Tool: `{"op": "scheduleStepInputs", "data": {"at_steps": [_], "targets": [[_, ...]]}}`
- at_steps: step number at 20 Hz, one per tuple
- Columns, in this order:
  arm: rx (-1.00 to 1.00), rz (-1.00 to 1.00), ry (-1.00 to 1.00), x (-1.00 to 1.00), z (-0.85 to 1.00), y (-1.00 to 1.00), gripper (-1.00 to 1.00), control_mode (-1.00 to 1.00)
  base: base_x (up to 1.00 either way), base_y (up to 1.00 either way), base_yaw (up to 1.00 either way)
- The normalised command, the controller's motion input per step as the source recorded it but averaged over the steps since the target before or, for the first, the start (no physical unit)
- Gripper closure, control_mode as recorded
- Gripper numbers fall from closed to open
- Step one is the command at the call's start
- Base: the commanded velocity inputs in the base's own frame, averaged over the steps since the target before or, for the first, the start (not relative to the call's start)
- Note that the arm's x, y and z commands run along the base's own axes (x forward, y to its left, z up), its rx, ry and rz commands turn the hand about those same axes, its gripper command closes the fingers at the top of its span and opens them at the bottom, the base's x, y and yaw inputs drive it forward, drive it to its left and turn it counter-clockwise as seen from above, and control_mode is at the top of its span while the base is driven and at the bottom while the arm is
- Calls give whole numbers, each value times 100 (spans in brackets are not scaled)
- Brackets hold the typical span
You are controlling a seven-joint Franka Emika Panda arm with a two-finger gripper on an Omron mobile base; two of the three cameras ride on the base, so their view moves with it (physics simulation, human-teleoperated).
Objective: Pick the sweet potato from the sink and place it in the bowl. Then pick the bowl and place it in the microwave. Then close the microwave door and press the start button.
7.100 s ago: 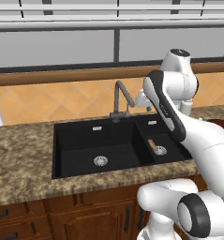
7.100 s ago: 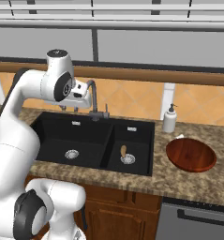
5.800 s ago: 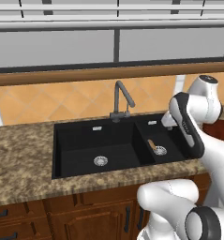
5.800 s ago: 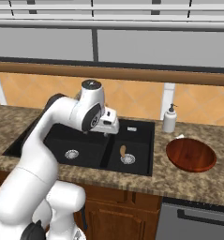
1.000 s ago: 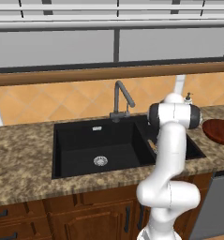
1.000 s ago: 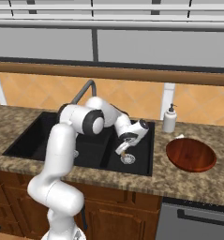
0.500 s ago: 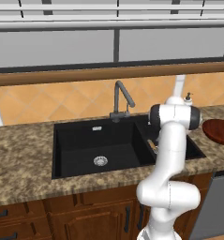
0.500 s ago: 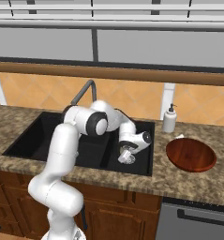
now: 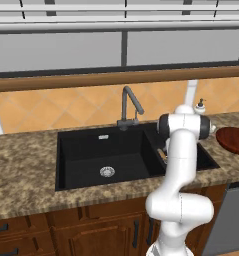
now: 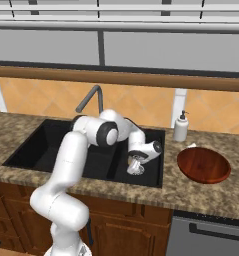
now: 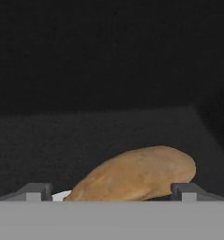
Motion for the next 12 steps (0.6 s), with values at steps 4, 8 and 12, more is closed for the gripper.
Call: {"op": "scheduleStepInputs", "data": {"at_steps": [4,8,12], "targets": [[1,7,2,26,-17,5,-100,-100,0,0,0],[4,2,5,23,-32,22,-100,-100,0,0,0],[6,0,5,15,-41,39,-100,-100,0,0,0]]}}
